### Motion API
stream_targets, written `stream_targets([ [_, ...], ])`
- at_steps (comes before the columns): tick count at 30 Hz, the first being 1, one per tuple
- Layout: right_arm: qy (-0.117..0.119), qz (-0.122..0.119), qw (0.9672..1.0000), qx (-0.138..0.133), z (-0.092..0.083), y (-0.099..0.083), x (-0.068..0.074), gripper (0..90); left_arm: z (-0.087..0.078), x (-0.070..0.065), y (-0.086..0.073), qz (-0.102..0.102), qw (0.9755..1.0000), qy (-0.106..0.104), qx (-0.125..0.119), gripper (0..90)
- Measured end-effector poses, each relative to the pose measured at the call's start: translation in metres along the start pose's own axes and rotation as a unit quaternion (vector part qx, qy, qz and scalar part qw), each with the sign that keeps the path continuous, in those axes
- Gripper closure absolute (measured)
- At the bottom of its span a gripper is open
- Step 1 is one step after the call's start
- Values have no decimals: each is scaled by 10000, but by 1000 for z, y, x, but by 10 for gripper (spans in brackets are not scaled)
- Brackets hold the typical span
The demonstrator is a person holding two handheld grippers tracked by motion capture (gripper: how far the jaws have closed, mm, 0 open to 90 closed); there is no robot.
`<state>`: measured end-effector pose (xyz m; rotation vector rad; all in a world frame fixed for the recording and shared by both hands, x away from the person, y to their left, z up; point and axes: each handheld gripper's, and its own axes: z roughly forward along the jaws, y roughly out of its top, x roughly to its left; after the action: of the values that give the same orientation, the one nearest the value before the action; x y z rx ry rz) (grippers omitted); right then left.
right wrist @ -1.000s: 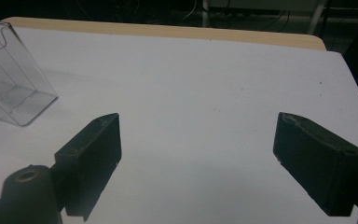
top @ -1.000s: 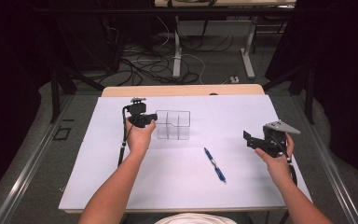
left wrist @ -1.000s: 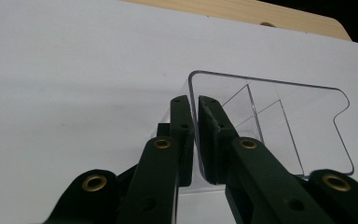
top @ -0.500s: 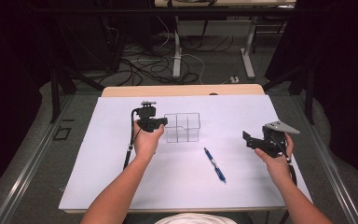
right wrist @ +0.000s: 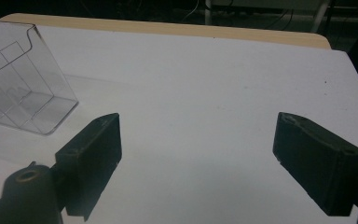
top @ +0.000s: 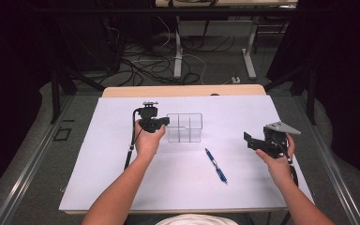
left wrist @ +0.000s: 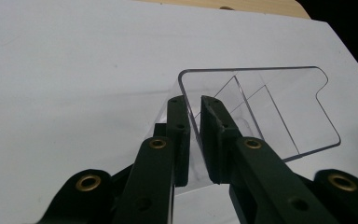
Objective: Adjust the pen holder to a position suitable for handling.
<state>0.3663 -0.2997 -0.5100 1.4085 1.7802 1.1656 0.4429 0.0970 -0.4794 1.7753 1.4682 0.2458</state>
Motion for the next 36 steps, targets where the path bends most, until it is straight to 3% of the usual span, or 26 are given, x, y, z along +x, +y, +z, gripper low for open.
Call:
stream_targets([
  [7, 32, 21, 10000, 6, 0, 0, 1, 154, -1, 3, 0, 16, 9999, -169, 4, 804],
  [12, 48, -8, 10000, 43, -1, 1, 1, 154, -5, 4, -1, -16, 9998, -180, -39, 746],
  [20, 253, -101, 9996, 121, -2, 6, 10, 154, -20, 11, -3, 118, 9989, -294, -356, 644],
  [24, 245, -172, 9995, 122, -3, 9, 14, 154, -24, 12, -5, 159, 9983, -319, -462, 608],
  [31, 238, -281, 9992, -130, -8, 14, 22, 154, -37, 16, -12, 379, 9954, -429, -766, 459],
  [34, 317, -312, 9989, -132, -8, 14, 24, 154, -43, 17, -16, 560, 9934, -439, -900, 414],
  [35, 352, -342, 9987, -122, -8, 14, 25, 155, -47, 18, -19, 744, 9917, -390, -969, 397],
  [36, 355, -341, 9987, -96, -7, 14, 26, 155, -47, 18, -19, 744, 9917, -390, -969, 377],
])
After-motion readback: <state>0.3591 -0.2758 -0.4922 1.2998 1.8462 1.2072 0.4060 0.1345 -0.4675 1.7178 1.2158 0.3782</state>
